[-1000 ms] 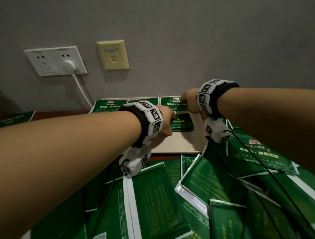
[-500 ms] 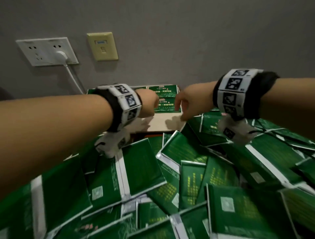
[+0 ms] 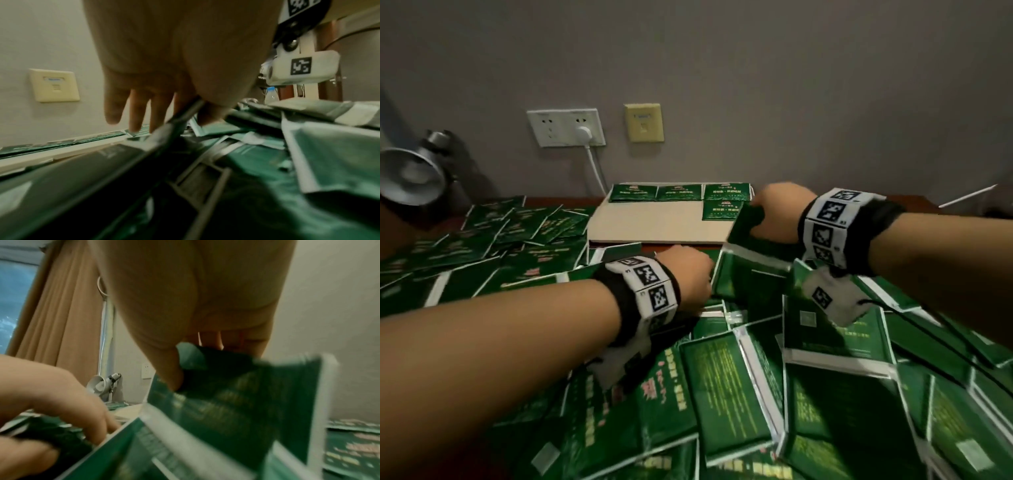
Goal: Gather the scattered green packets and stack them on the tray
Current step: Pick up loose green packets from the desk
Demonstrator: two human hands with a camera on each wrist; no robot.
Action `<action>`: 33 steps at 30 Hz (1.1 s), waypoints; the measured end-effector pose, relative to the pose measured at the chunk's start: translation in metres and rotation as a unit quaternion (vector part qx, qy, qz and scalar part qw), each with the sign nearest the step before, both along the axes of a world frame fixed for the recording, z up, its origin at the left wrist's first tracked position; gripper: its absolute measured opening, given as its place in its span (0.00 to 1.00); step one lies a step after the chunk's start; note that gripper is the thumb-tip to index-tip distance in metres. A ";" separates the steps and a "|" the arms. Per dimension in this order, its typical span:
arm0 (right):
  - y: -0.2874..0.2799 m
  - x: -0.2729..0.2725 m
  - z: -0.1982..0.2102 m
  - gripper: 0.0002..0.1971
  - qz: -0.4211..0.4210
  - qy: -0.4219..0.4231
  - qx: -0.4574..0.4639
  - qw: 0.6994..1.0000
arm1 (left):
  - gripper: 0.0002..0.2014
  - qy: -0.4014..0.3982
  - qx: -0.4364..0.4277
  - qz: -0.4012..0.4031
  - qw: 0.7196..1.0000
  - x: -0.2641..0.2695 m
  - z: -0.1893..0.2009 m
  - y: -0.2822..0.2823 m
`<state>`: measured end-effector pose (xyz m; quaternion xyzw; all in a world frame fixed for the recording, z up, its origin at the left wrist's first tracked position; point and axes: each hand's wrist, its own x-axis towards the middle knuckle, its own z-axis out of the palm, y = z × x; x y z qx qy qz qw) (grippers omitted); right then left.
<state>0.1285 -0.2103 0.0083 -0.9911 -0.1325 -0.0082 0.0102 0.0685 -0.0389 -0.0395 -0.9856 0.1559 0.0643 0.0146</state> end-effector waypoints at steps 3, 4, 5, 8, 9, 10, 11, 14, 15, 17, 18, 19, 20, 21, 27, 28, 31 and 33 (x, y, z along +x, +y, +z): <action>0.007 -0.017 0.018 0.09 0.022 -0.044 -0.003 0.999 | 0.10 -0.070 -0.079 0.050 0.993 -0.015 0.013 0.015; 0.011 -0.023 0.020 0.08 0.033 -0.046 -0.011 0.998 | 0.07 -0.074 -0.122 0.071 0.987 -0.022 0.017 0.023; 0.017 -0.029 0.019 0.09 0.043 -0.046 -0.024 0.998 | 0.05 -0.081 -0.161 0.091 0.979 -0.029 0.022 0.033; 0.037 -0.047 0.006 0.11 0.080 -0.017 -0.075 0.994 | 0.08 -0.088 -0.186 0.160 0.965 -0.046 0.022 0.061; 0.042 -0.053 -0.002 0.13 0.103 0.016 -0.098 0.990 | 0.12 -0.072 -0.170 0.182 0.966 -0.050 0.019 0.068; 0.047 -0.059 -0.011 0.15 0.129 0.057 -0.122 0.982 | 0.16 -0.053 -0.148 0.201 0.967 -0.053 0.014 0.074; 0.050 -0.065 -0.018 0.16 0.151 0.095 -0.144 0.973 | 0.19 -0.041 -0.126 0.212 0.968 -0.056 0.009 0.078; 0.049 -0.064 -0.027 0.19 0.150 0.111 -0.167 0.968 | 0.17 -0.048 -0.089 0.163 0.981 -0.060 0.002 0.079; 0.047 -0.059 -0.026 0.20 0.140 0.095 -0.172 0.970 | 0.13 -0.037 -0.071 0.129 0.988 -0.060 -0.001 0.075; 0.043 -0.048 -0.027 0.24 0.127 0.063 -0.196 0.970 | 0.15 -0.003 -0.013 0.081 0.997 -0.060 -0.006 0.064; 0.042 -0.044 -0.028 0.26 0.126 0.061 -0.202 0.970 | 0.19 0.000 0.014 0.075 0.997 -0.058 -0.008 0.059; 0.041 -0.040 -0.031 0.28 0.123 0.072 -0.195 0.970 | 0.23 -0.004 0.031 0.077 0.997 -0.056 -0.011 0.055; 0.041 -0.038 -0.035 0.28 0.119 0.090 -0.180 0.972 | 0.26 -0.014 0.040 0.079 0.996 -0.053 -0.013 0.052; 0.042 -0.036 -0.039 0.28 0.118 0.108 -0.167 0.973 | 0.28 -0.021 0.046 0.080 0.996 -0.049 -0.015 0.049; 0.047 -0.027 -0.049 0.25 0.160 0.108 -0.167 0.967 | 0.13 0.003 0.011 0.047 0.999 -0.036 -0.009 0.043; 0.045 -0.025 -0.047 0.24 0.165 0.108 -0.165 0.966 | 0.10 -0.004 -0.009 0.033 0.999 -0.034 -0.005 0.046; 0.039 -0.023 -0.040 0.22 0.174 0.110 -0.153 0.967 | 0.14 -0.062 -0.077 -0.009 0.995 -0.029 0.012 0.056; 0.036 -0.025 -0.039 0.24 0.179 0.106 -0.167 0.964 | 0.20 -0.052 -0.107 -0.027 0.993 -0.027 0.020 0.061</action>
